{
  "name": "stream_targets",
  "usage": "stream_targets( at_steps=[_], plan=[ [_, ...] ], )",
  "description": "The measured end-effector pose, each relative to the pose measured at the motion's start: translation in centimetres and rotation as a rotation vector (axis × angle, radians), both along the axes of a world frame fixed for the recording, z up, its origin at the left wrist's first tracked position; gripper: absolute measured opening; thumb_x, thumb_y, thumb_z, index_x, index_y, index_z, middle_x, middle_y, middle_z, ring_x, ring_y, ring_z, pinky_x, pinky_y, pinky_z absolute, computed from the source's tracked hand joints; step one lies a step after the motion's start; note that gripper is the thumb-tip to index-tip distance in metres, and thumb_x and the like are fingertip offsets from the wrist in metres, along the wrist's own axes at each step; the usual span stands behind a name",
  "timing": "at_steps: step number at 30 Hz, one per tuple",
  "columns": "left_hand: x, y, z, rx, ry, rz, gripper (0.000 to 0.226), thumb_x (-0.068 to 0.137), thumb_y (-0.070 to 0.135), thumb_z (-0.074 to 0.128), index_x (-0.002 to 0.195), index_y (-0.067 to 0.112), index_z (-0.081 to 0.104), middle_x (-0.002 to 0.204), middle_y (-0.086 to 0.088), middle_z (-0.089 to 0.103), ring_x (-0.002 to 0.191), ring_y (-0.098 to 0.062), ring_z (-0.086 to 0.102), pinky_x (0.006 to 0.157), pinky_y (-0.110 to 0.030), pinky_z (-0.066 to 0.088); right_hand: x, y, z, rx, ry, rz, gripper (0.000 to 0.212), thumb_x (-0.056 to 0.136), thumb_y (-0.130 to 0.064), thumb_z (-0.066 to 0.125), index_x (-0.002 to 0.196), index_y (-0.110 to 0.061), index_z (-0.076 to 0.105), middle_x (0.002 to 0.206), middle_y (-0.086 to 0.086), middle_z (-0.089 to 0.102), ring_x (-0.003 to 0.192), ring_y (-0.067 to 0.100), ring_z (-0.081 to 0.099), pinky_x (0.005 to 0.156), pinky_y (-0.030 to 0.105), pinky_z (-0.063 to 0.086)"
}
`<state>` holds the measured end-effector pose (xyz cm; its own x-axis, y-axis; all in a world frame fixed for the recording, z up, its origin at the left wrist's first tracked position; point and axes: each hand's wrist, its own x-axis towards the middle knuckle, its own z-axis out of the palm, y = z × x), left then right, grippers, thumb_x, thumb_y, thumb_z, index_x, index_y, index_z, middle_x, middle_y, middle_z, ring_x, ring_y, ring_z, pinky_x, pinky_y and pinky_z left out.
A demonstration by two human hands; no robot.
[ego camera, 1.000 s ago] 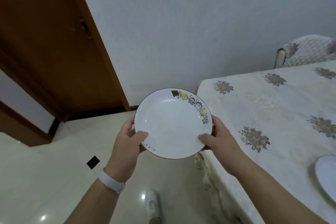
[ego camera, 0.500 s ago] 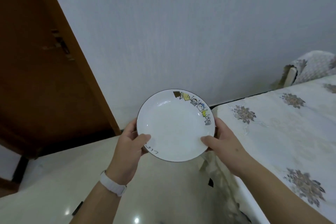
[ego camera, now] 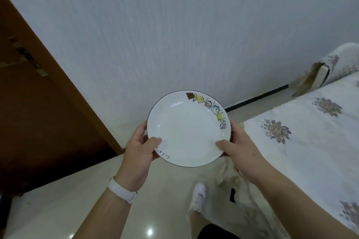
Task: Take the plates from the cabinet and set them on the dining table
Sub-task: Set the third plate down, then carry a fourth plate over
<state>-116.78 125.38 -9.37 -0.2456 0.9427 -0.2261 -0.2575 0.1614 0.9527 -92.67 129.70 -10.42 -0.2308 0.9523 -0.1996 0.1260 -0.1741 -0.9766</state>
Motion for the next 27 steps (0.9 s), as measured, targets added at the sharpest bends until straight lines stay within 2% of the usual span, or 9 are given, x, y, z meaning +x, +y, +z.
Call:
stream_targets(
  at_steps=[2,6,10,15,17,22,27],
  plan=[
    [-0.5,2.8,-0.2,-0.005,0.010,0.001,0.049,0.078,0.003,0.058,0.123,0.024,0.060,0.108,-0.004,0.072,0.089,-0.024,0.063,0.074,-0.040,0.048,-0.4,2.7,-0.7,-0.017,0.017,-0.004,0.050,0.073,-0.020,0.061,0.117,-0.042,0.057,0.111,-0.007,0.071,0.104,0.023,0.067,0.085,0.049,0.058],
    [-1.1,9.5,-0.5,-0.018,0.037,0.007,0.048,0.088,-0.008,0.048,0.122,0.025,0.060,0.110,-0.002,0.071,0.093,-0.021,0.067,0.069,-0.037,0.055,-1.2,9.1,-1.6,-0.019,0.049,-0.005,0.052,0.074,-0.018,0.059,0.122,-0.036,0.055,0.111,-0.008,0.071,0.103,0.023,0.067,0.082,0.046,0.058],
    [-0.4,17.5,-0.8,-0.042,0.057,-0.023,0.051,0.089,-0.010,0.047,0.123,0.025,0.059,0.113,-0.002,0.071,0.096,-0.025,0.067,0.075,-0.043,0.058,-0.6,16.7,-2.3,-0.032,0.060,-0.042,0.054,0.073,-0.018,0.060,0.125,-0.032,0.053,0.112,-0.004,0.071,0.103,0.027,0.067,0.083,0.053,0.057],
    [2.0,27.3,-0.1,-0.043,0.050,-0.085,0.051,0.083,-0.005,0.055,0.124,0.025,0.059,0.108,0.000,0.072,0.088,-0.018,0.069,0.063,-0.032,0.056,1.9,24.6,-1.9,-0.029,0.046,-0.088,0.060,0.073,-0.017,0.059,0.130,-0.034,0.050,0.116,-0.006,0.069,0.102,0.025,0.067,0.081,0.055,0.057],
    [3.3,30.8,0.2,-0.036,0.059,-0.113,0.051,0.080,-0.002,0.057,0.122,0.027,0.060,0.106,0.003,0.072,0.086,-0.017,0.068,0.063,-0.033,0.055,3.2,27.3,-1.5,-0.026,0.059,-0.115,0.060,0.073,-0.017,0.059,0.130,-0.033,0.049,0.117,-0.006,0.069,0.103,0.027,0.066,0.082,0.058,0.056],
    [6.7,36.6,0.6,-0.017,0.068,-0.229,0.049,0.086,-0.006,0.052,0.123,0.026,0.060,0.107,0.004,0.072,0.087,-0.016,0.068,0.064,-0.035,0.054,6.5,30.5,-0.4,-0.017,0.061,-0.218,0.059,0.072,-0.016,0.059,0.125,-0.041,0.050,0.115,-0.011,0.069,0.104,0.023,0.066,0.082,0.054,0.058],
    [10.7,42.0,0.2,-0.022,0.040,-0.378,0.049,0.086,-0.005,0.053,0.124,0.026,0.060,0.107,0.002,0.073,0.086,-0.017,0.069,0.064,-0.035,0.055,10.2,32.4,-0.5,-0.032,0.068,-0.356,0.059,0.072,-0.019,0.060,0.127,-0.038,0.050,0.118,-0.009,0.068,0.107,0.022,0.065,0.083,0.052,0.058]
  ],
)
